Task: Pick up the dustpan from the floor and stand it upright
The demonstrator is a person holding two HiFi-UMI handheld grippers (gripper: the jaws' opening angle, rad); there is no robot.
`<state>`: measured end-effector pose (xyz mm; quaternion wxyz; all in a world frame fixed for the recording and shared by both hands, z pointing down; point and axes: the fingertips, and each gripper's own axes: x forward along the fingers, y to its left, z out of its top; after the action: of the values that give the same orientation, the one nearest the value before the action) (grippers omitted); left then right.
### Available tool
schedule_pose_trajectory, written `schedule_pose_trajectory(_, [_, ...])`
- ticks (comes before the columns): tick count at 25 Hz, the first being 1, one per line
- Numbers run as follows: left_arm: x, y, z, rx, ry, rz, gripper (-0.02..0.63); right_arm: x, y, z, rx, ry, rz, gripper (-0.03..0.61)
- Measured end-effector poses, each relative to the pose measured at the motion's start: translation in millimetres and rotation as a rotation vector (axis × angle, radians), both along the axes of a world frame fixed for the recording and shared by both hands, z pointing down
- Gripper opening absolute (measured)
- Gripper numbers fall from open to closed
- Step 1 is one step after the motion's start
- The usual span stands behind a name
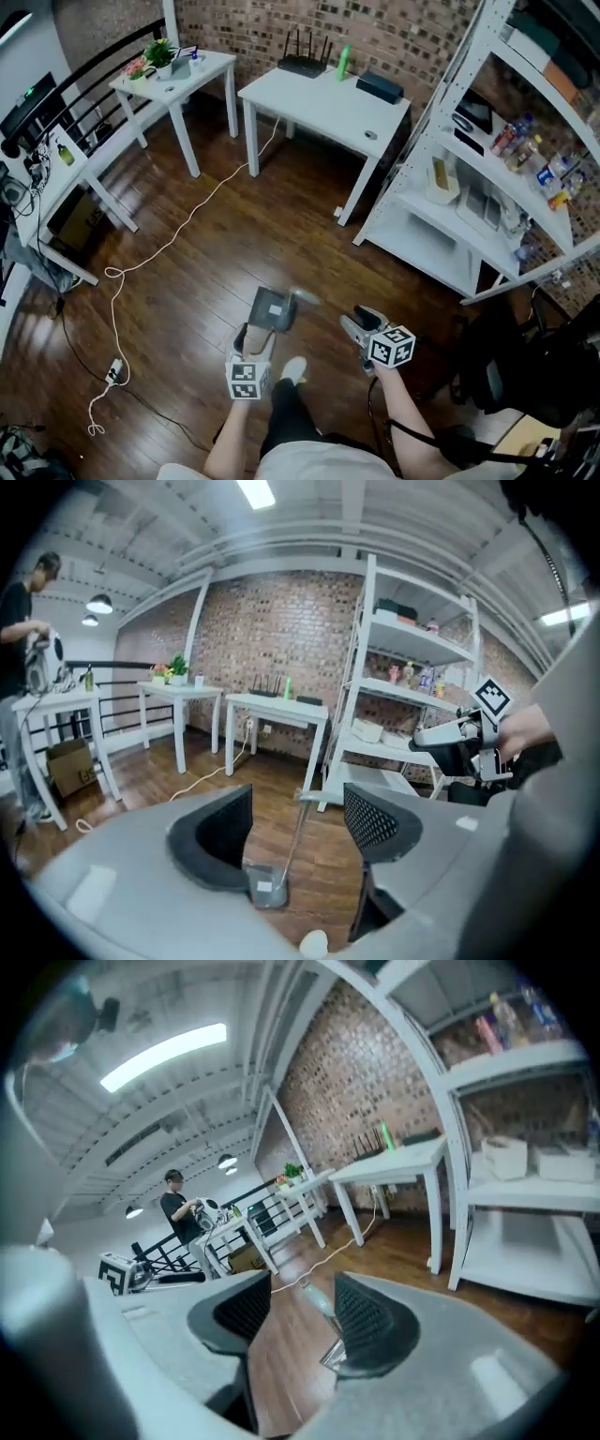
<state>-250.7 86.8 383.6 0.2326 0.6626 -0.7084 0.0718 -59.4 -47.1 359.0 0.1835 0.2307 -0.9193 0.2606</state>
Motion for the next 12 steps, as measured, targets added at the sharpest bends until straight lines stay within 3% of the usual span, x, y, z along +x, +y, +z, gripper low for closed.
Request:
schedule_pose_trajectory(3, [50,9,-69,0.109,-0.091,0.033,0.328,49,43,-64,0.194,-0.092,0.062,0.236])
schedule_pose_trajectory(6, [123,45,-125,0.151,-0.156,0.085,0.328,99,102,-117,0.358,-0.144,0.088,0.292])
schedule_pose_trajectory(9, [198,110,-156,0.179,-0.117,0.099,0.328,128,183,-146,0.368,-0.153,0.041,0.295])
schedule_pose_trajectory(12, [240,156,-169,0.194,-0.109,0.117,0.308,138,247,-163,0.405,-0.119,-0.016,0.295])
